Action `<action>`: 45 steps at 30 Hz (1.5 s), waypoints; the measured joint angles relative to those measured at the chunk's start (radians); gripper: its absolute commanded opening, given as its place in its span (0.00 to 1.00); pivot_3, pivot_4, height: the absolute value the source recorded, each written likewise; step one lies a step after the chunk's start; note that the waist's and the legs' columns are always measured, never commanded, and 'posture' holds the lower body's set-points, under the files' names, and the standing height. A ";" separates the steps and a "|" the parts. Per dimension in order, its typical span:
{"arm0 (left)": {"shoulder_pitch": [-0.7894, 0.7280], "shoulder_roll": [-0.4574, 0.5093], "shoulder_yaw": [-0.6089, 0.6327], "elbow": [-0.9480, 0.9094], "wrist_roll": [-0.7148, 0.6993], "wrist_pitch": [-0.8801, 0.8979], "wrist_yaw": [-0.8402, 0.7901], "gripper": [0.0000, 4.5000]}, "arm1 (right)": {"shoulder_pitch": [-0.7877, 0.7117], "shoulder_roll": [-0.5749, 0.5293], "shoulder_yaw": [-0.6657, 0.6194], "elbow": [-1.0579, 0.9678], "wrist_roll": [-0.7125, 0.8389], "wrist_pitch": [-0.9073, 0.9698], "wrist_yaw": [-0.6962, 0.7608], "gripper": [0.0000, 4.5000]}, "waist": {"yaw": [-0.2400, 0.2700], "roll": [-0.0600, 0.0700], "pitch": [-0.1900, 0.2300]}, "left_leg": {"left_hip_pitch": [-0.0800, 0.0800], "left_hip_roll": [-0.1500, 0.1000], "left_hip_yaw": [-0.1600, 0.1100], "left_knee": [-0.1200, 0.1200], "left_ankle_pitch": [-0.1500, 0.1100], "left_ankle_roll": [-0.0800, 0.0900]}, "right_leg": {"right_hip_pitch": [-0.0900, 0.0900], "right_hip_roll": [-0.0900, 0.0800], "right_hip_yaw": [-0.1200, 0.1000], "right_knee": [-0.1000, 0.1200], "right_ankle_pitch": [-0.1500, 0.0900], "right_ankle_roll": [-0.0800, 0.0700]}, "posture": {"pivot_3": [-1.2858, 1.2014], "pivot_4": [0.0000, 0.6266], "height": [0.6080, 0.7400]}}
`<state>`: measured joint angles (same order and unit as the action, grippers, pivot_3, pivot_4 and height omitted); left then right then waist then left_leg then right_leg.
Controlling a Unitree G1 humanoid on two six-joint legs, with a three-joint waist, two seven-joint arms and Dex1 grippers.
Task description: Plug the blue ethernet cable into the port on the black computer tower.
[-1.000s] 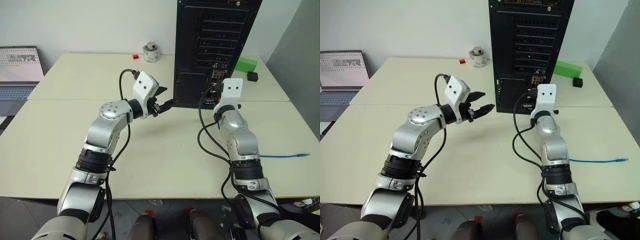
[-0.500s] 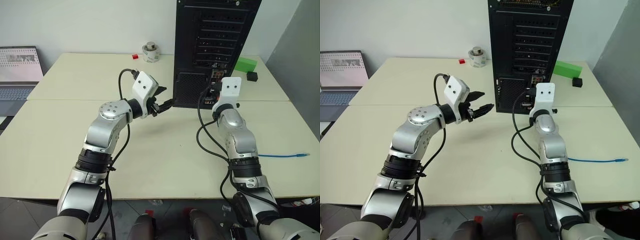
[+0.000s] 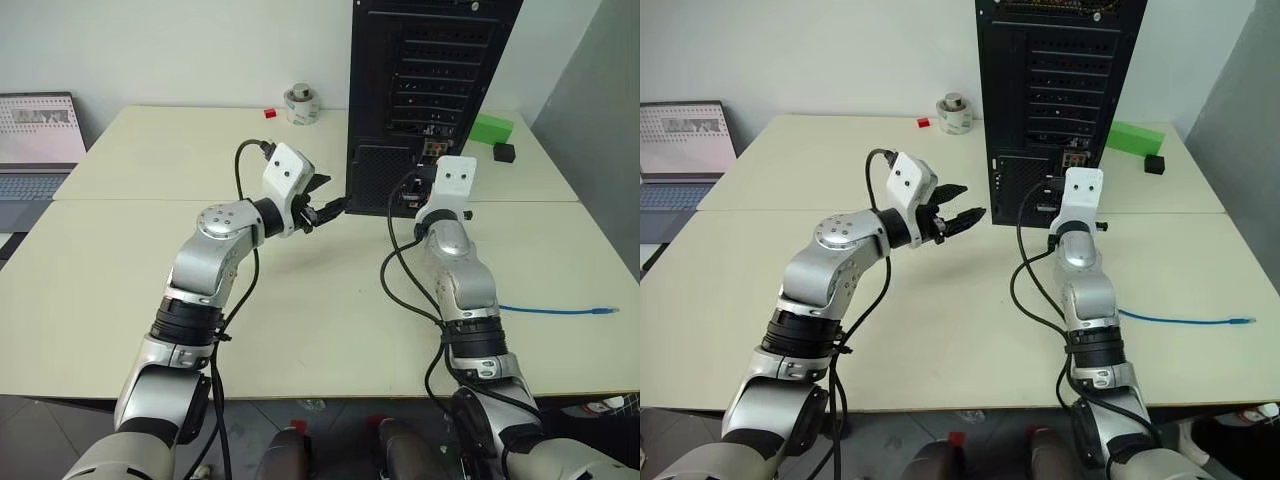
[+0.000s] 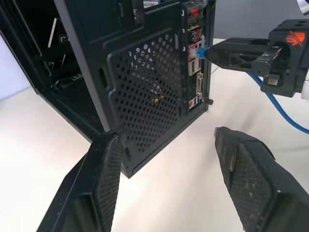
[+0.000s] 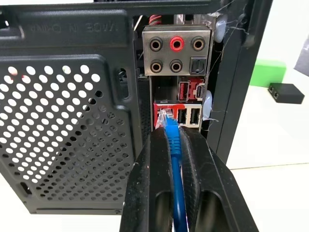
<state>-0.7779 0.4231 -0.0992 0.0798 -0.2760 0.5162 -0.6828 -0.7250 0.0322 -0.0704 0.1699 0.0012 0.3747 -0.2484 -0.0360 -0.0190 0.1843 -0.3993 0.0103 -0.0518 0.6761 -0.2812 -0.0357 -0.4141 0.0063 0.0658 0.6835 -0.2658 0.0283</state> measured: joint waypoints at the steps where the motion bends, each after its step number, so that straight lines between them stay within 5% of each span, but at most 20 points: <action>1: -0.003 0.000 0.000 0.000 -0.002 0.005 -0.010 0.70 | -0.003 0.008 0.003 0.009 -0.002 -0.010 -0.006 0.00 | -0.001 0.000 0.000 | 0.000 0.000 0.000 0.000 0.000 0.000 | 0.000 0.000 0.000 0.000 0.000 0.000 | 0.52 0.24 1.00; 45: -0.014 0.013 -0.013 -0.001 0.015 0.004 -0.084 0.70 | 0.006 0.013 0.010 -0.015 -0.015 0.008 0.011 0.00 | -0.020 0.000 0.000 | -0.001 0.000 0.004 0.000 0.000 0.000 | -0.006 0.000 0.004 0.006 0.000 0.000 | 0.52 0.24 1.00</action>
<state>-0.7916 0.4365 -0.1125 0.0791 -0.2613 0.5204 -0.7672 -0.7187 0.0455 -0.0604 0.1550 -0.0136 0.3823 -0.2375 -0.0562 -0.0190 0.1843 -0.4007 0.0101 -0.0483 0.6762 -0.2812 -0.0358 -0.4196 0.0063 0.0701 0.6893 -0.2659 0.0282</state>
